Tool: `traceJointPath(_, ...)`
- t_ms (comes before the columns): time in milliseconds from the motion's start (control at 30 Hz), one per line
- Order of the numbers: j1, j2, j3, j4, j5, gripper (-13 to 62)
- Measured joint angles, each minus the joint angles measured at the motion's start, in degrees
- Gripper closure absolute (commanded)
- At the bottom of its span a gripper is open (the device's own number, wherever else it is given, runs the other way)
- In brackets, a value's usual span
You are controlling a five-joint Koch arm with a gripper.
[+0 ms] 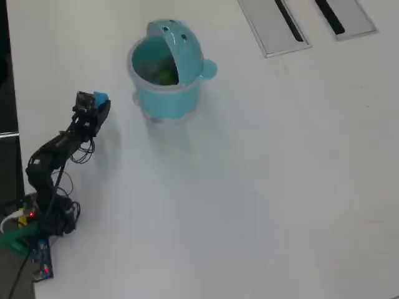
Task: Grasp RGB lego blocks and put them in the bin one by one.
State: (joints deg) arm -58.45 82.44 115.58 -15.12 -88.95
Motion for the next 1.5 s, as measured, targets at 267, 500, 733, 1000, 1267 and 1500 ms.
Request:
traceJointPath(267, 3.2, 4.8, 0.0, 0.0, 0.0, 40.8)
traceJointPath(500, 6.3, 9.2, -7.4, 4.8, 1.9, 40.8)
traceJointPath(733, 7.6, 8.9, -19.5, 9.1, 2.3, 40.8)
traceJointPath(1000, 8.7, 1.3, -30.7, 9.1, 4.5, 40.8)
traceJointPath(1267, 11.1, -8.2, -44.6, 10.4, 4.7, 40.8)
traceJointPath(1500, 13.7, -21.6, -67.9, 18.3, 4.7, 40.7)
